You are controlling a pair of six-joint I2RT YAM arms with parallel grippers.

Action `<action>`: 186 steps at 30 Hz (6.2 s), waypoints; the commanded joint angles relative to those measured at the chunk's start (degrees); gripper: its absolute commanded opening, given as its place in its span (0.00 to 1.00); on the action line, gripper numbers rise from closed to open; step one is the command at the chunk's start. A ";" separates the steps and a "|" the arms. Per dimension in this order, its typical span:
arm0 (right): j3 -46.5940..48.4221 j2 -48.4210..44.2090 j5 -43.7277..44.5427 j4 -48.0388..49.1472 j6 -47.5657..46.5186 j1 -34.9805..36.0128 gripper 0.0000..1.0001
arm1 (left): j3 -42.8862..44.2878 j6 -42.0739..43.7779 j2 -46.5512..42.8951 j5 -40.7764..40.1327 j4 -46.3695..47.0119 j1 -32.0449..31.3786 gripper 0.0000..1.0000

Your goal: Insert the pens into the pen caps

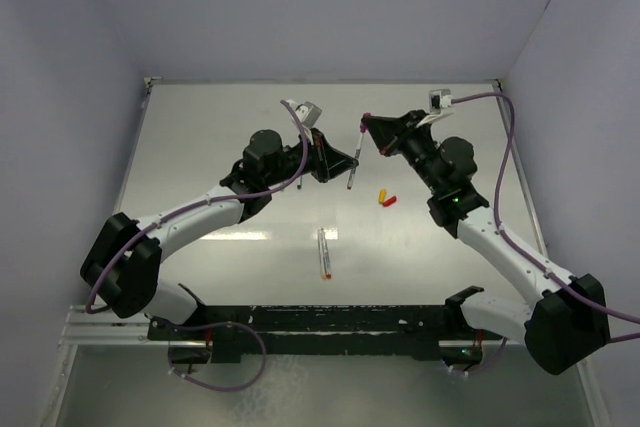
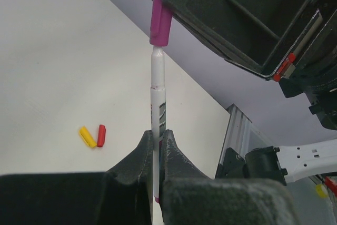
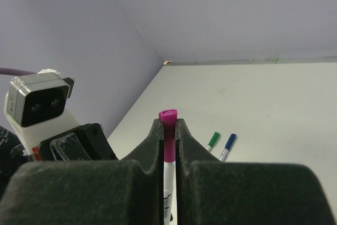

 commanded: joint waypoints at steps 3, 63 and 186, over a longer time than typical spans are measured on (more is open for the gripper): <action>-0.78 -1.14 -2.20 1.39 1.70 0.17 0.00 | -0.37 0.54 -1.22 -0.35 4.10 0.21 0.00; 1.41 9.62 -24.57 -26.31 -12.61 0.93 0.00 | 6.75 -0.57 -6.45 -17.29 21.37 4.12 0.00; 7.92 7.31 24.77 -42.73 -3.19 0.78 0.63 | 3.58 7.39 1.16 -26.03 -58.87 -9.75 0.44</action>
